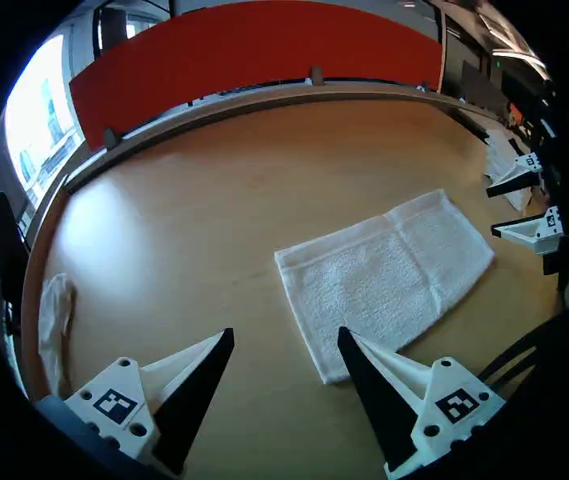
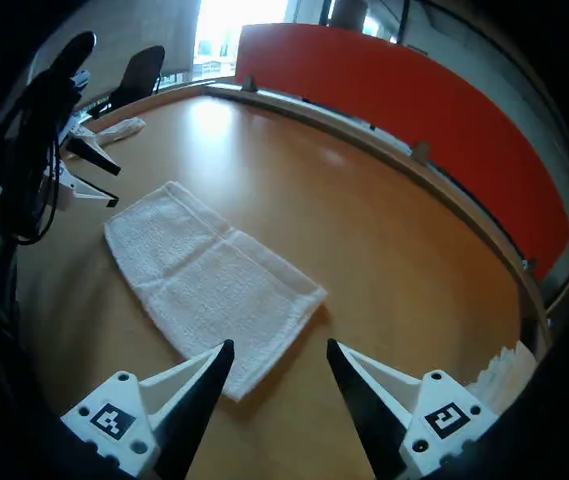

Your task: Fold towel

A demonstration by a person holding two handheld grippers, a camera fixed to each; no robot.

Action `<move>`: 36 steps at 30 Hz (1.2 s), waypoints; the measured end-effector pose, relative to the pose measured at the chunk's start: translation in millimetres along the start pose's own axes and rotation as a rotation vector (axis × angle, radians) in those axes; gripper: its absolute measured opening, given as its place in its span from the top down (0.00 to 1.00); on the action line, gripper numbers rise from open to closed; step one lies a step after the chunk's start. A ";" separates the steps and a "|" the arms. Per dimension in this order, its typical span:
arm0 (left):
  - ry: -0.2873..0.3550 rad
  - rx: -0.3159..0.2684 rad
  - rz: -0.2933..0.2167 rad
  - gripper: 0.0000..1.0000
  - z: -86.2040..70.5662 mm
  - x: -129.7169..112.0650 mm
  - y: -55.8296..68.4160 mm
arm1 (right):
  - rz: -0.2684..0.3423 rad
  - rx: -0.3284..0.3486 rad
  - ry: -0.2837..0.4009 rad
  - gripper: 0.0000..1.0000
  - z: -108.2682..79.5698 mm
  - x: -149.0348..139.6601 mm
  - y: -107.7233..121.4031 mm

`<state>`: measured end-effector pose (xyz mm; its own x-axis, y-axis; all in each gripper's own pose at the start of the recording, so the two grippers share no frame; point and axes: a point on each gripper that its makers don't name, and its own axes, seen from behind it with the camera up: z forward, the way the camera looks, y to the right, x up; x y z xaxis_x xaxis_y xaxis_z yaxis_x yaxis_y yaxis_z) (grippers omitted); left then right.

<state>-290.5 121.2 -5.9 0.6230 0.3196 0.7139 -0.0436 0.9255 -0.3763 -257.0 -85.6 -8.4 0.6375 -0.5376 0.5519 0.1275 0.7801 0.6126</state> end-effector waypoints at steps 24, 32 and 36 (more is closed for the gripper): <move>0.006 0.052 -0.102 0.04 -27.6 -31.6 -4.7 | 0.027 0.023 -0.005 0.11 -11.3 -18.5 -14.2; 0.009 0.084 -0.171 0.04 -41.7 -45.8 -13.2 | 0.012 0.043 -0.009 0.11 -7.8 -17.0 -18.3; 0.009 0.093 -0.203 0.04 -46.4 -51.0 -15.8 | 0.004 0.055 -0.012 0.11 -6.9 -15.9 -20.6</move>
<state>-285.4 80.8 -63.8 0.6336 0.1235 0.7637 0.0117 0.9855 -0.1691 -264.5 -91.0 -33.8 0.6287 -0.5385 0.5610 0.0831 0.7638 0.6401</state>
